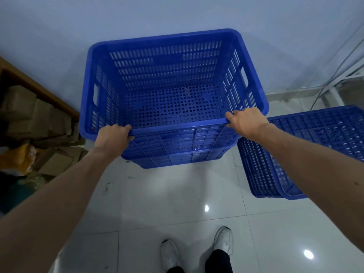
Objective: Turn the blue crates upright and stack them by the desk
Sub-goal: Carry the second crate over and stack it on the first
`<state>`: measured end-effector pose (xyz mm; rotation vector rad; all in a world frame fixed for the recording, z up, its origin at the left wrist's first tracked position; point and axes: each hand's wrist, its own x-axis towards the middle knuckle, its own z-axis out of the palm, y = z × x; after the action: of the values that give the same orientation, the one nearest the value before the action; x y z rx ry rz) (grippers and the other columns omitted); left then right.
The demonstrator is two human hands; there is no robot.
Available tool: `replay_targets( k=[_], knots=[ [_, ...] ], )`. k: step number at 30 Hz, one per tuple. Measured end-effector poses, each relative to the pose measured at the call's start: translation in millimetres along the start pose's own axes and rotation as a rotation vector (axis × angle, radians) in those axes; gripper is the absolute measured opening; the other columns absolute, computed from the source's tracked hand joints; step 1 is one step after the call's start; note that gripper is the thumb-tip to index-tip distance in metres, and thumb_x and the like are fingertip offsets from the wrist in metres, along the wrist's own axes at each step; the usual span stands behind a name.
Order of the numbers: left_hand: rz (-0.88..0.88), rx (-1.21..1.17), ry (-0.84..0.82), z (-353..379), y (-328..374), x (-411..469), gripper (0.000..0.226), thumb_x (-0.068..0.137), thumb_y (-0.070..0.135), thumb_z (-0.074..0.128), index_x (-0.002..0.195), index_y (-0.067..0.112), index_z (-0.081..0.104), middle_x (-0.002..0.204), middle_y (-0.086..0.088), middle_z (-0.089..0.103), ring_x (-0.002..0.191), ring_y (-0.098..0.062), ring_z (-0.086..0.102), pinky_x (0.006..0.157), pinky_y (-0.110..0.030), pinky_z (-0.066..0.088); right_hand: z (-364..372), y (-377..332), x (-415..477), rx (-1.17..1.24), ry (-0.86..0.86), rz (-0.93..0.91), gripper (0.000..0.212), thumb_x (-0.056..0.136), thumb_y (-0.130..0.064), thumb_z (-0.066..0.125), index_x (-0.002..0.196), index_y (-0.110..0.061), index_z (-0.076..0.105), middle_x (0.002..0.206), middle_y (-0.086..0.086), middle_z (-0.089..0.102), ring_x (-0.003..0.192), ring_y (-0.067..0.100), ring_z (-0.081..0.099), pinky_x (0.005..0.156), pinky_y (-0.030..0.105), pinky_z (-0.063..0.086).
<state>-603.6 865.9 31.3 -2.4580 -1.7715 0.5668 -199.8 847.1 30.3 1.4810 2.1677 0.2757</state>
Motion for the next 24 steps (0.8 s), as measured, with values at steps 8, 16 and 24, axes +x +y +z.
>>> replay_targets(
  k=[8, 16, 24],
  knots=[
    [0.070, 0.003, 0.097, 17, -8, 3, 0.025, 0.101, 0.039, 0.046, 0.098, 0.015, 0.054, 0.075, 0.000, 0.061, 0.056, -0.022, 0.049, 0.052, -0.032, 0.036, 4, 1, -9, -0.010, 0.053, 0.000, 0.035, 0.105, -0.043, 0.029, 0.121, -0.014, 0.042, 0.094, 0.002, 0.062, 0.050, 0.023, 0.042, 0.043, 0.030, 0.021],
    [0.099, 0.054, 0.045, 15, -10, 12, 0.025, 0.102, 0.041, 0.042, 0.102, 0.017, 0.051, 0.072, 0.004, 0.053, 0.057, -0.020, 0.049, 0.050, -0.032, 0.037, 5, 4, -9, 0.020, 0.018, 0.014, 0.040, 0.104, -0.046, 0.028, 0.127, -0.016, 0.040, 0.092, 0.002, 0.062, 0.055, 0.023, 0.045, 0.042, 0.031, 0.021],
    [-0.134, -0.053, -0.131, 5, 11, 7, 0.033, 0.101, 0.037, 0.046, 0.121, 0.012, 0.046, 0.113, -0.011, 0.061, 0.103, -0.032, 0.060, 0.092, -0.048, 0.048, 5, -17, -11, 0.163, -0.121, 0.196, 0.040, 0.105, -0.041, 0.032, 0.136, -0.015, 0.031, 0.115, 0.010, 0.057, 0.102, 0.032, 0.060, 0.082, 0.041, 0.046]
  ],
)
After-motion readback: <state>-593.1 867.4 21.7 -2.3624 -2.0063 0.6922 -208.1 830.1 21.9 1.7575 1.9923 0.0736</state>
